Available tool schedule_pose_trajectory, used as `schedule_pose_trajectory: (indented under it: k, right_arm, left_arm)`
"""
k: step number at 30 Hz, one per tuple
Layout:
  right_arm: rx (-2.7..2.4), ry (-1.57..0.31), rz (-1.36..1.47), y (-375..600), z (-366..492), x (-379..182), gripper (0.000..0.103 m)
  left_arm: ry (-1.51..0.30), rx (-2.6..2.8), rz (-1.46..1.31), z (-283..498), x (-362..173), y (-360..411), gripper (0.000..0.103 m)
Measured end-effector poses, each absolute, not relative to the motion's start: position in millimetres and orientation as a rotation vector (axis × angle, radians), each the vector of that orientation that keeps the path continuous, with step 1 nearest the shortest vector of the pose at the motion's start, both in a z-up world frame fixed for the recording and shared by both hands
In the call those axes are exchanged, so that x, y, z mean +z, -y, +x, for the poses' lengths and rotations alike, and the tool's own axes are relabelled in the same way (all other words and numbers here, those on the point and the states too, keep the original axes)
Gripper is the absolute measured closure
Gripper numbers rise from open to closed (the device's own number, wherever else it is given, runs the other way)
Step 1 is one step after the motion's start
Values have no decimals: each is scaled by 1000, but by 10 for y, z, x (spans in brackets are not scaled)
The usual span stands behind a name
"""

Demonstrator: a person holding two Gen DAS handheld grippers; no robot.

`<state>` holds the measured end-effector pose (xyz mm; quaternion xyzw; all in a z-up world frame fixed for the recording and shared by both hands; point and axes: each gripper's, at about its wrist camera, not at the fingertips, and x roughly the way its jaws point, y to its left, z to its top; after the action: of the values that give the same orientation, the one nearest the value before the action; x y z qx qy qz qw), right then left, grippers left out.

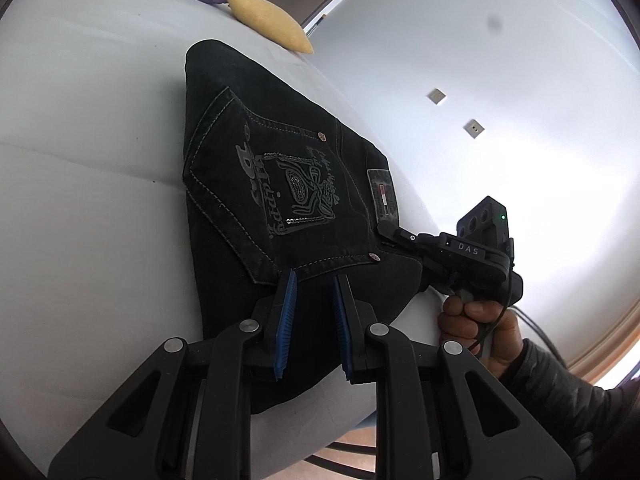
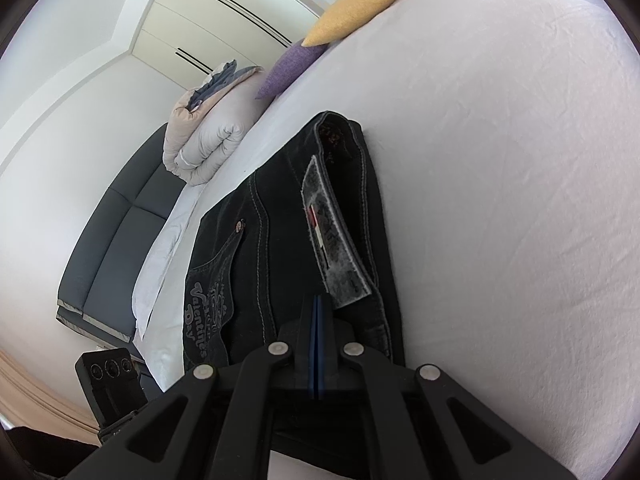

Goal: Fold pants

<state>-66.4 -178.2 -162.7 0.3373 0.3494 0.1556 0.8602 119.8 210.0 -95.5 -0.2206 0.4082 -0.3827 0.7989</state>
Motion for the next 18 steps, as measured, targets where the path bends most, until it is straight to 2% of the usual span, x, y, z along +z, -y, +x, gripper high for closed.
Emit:
schedule_pose_trajectory:
  k: [6, 8, 10, 14, 18]
  right_arm:
    - [323, -756, 712, 1851, -792, -1474, 103]
    - [318, -759, 734, 1943, -894, -1439, 103]
    - [296, -743, 740, 2061, -1008, -1375, 101]
    - [282, -703, 769, 2261, -1128, -1242, 86]
    - [306, -720, 797, 2367, -942, -1193, 60]
  left_arm:
    - [-906, -821, -562, 1190, -952, -2261, 86]
    - [-921, -812, -599, 1195, -978, -2334, 97]
    - [-939, -811, -646, 1217, -1008, -2399, 101]
    - [-932, -826, -665, 1293, -862, -2447, 102]
    - [-941, -876, -687, 1548, -768, -2429, 102]
